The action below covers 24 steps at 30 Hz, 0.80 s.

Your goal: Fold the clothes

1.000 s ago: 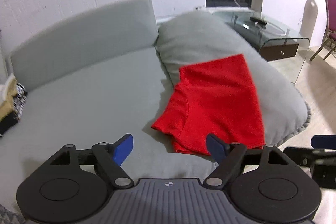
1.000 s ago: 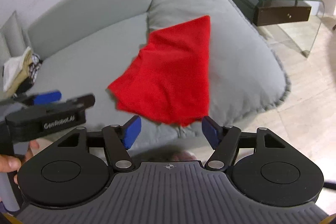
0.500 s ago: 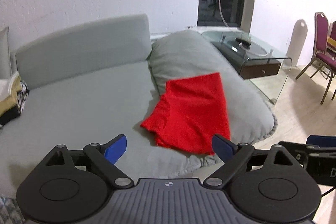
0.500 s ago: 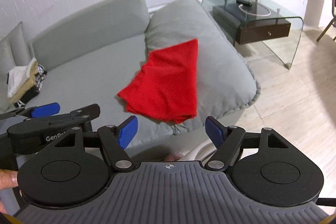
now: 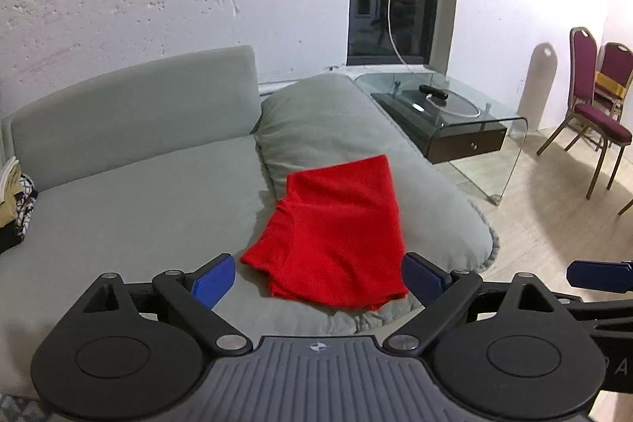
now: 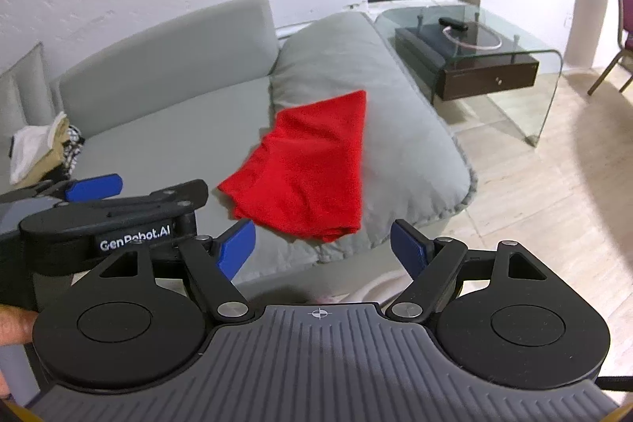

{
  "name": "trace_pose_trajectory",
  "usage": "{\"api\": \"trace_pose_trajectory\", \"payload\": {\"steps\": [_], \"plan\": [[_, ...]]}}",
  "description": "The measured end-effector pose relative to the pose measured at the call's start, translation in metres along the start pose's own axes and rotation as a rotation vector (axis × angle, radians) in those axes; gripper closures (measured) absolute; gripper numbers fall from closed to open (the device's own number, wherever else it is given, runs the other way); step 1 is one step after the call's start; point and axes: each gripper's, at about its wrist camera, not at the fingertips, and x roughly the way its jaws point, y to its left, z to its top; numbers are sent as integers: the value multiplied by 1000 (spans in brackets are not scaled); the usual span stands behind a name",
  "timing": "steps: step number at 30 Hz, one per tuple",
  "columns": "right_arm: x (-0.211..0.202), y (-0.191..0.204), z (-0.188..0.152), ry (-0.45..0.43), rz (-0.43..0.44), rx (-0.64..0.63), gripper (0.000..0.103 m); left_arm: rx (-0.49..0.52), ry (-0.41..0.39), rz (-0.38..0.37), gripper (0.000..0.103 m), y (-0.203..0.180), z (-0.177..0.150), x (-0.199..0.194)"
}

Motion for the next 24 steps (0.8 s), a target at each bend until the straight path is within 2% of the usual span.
{"api": "trace_pose_trajectory", "payload": {"steps": [7,12,24], "plan": [[3,-1,3,-16,-35,-12,22,0,23,-41,11,3,-1,12],[12,0,1,11,-38,-16,22,-21,50,-48,11,8,-7,20],[21,0,-1,14,-49,-22,22,-6,42,-44,11,8,-8,24]]}}
